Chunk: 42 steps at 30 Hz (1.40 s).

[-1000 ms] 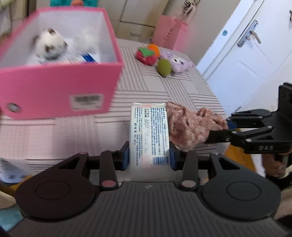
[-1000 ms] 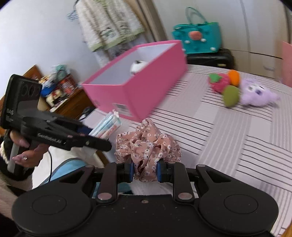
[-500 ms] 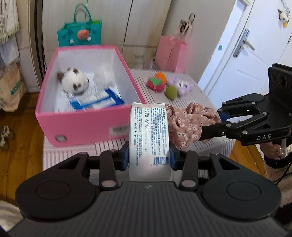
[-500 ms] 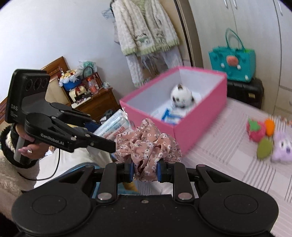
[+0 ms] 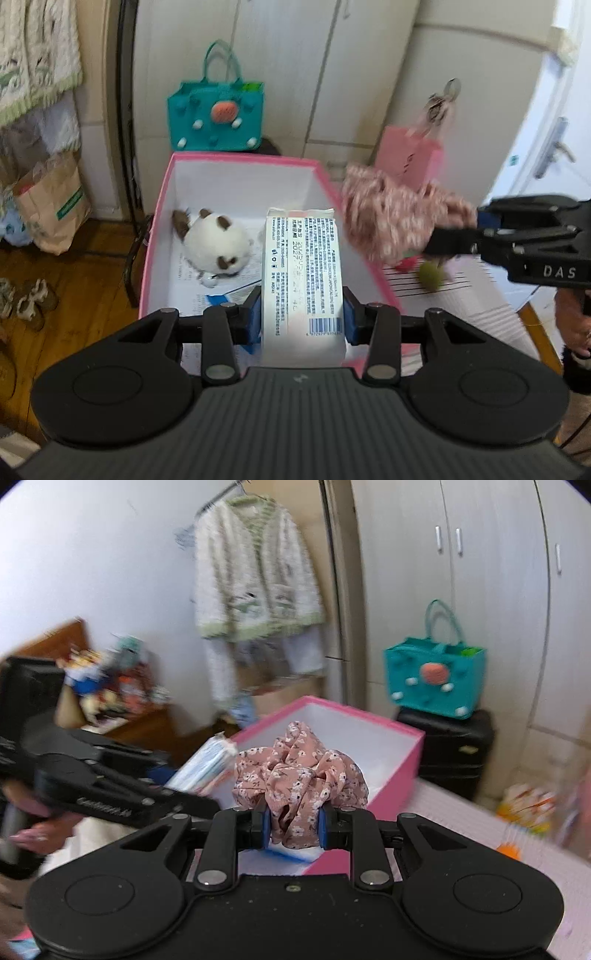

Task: Organize soft objects
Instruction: 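Carry the scrunchie and tissue pack over the pink box with both grippers, then open both grippers to drop the scrunchie and tissue pack into the box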

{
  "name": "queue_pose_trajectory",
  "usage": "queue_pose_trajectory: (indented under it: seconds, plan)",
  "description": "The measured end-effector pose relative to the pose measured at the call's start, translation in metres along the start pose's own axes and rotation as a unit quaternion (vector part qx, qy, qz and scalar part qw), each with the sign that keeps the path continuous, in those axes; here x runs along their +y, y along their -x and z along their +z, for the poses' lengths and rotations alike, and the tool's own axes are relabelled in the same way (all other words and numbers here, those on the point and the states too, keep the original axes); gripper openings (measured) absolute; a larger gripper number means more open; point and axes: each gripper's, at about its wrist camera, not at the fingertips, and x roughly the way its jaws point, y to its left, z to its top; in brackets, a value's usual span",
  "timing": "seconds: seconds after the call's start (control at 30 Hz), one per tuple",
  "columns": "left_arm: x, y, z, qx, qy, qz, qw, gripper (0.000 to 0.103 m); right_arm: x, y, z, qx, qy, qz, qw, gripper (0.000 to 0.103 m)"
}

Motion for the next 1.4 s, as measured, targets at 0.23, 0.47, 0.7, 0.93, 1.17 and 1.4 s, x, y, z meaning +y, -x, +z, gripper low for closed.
queue_pose_trajectory:
  seconds: [0.23,0.47,0.7,0.93,1.17,1.4]
  plan:
    - [0.012,-0.060,0.014,0.046,-0.026,0.076,0.9957,0.040,-0.018,-0.067,0.027,0.032,0.025,-0.034,0.999,0.027]
    - [0.012,-0.079,0.022,0.041,-0.059,0.116,0.9906,0.040,-0.035,-0.126,0.044,0.078,0.028,-0.033,0.996,0.027]
    - [0.018,-0.081,0.029,0.031,-0.063,0.149,0.9863,0.041,-0.045,-0.177,0.048,0.119,0.017,-0.022,0.992,0.028]
    - [0.011,-0.063,0.030,0.016,-0.047,0.153,0.9869,0.046,-0.047,-0.168,0.052,0.109,-0.009,-0.005,0.994,0.048]
    - [-0.003,-0.022,0.032,-0.001,-0.042,0.123,0.9916,0.061,-0.048,-0.088,0.053,0.074,-0.048,0.028,0.996,0.057]
    - [-0.026,0.024,0.024,-0.002,-0.046,0.060,0.9971,0.068,-0.041,-0.004,0.039,0.069,-0.064,0.036,0.995,0.059]
